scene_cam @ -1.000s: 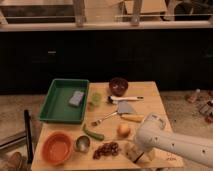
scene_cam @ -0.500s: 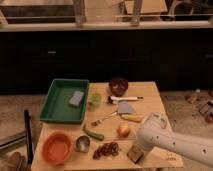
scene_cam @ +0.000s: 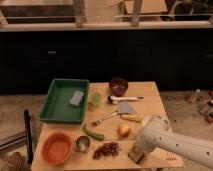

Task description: Wipe table surface with eraser

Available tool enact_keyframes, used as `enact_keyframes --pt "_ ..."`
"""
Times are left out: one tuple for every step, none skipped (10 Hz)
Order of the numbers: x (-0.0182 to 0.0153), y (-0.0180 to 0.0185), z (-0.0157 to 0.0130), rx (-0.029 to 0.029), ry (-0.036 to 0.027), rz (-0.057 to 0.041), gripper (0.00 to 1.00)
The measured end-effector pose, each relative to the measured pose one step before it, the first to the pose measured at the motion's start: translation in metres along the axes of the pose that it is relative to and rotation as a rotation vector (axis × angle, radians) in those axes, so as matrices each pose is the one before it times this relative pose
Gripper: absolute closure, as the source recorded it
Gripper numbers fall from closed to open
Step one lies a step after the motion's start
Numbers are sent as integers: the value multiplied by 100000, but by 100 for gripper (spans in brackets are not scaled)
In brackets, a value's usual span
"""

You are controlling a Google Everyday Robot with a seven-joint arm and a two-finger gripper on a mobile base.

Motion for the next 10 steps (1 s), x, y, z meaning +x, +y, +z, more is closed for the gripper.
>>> enact_keyframes --pt "-185 209 -137 362 517 -643 100" --pt "-169 124 -143 342 494 -679 100" --pt "-235 -74 -194 263 454 -1099 100" --pt "-107 -82 -83 35 276 -726 100" --pt "-72 -103 -59 -11 261 -628 100" --pt "9 -263 -37 18 327 -494 100" --pt "73 -282 110 -95 23 -247 100" --pt "149 -269 38 -189 77 -232 100" --pt "166 -348 12 -129 58 -333 100" --pt "130 -379 -35 -292 123 -801 100"
